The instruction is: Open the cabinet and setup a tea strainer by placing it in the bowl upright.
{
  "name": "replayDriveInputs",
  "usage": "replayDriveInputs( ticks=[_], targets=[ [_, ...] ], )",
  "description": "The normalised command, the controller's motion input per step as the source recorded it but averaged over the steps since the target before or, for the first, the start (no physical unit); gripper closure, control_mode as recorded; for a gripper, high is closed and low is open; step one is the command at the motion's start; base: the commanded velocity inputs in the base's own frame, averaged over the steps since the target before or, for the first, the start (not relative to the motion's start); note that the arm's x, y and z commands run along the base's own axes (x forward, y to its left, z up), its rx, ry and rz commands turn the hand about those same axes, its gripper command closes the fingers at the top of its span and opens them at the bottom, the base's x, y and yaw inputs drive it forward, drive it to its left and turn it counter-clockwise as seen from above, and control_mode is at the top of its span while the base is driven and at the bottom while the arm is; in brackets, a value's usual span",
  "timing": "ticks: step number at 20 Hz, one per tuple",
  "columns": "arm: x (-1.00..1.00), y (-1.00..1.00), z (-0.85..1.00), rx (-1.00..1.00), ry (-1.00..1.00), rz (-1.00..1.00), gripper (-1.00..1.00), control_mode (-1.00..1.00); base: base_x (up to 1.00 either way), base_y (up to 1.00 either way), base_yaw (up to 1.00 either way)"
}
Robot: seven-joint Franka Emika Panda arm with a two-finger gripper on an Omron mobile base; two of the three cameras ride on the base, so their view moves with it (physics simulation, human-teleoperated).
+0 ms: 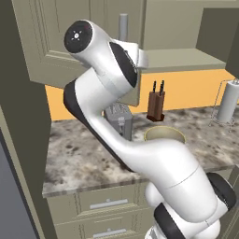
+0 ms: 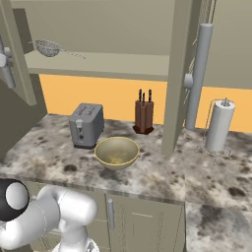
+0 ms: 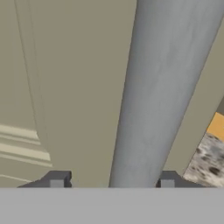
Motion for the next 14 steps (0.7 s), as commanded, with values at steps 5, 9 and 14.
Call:
replayDriveInputs(
  ticks=[5, 9, 14],
  targets=[
    [-0.59, -0.05, 0.18, 0.02, -0.04, 0.0, -1.0, -1.0, 0.0, 0.0, 0.0],
    [-0.97, -0.07, 0.35, 0.13, -0.1, 0.0, -1.0, -1.0, 0.0, 0.0, 0.0],
    [-0.97, -0.3, 0.17, 0.15, -0.12, 0.03, -1.0, -1.0, 0.0, 0.0, 0.0]
  ],
)
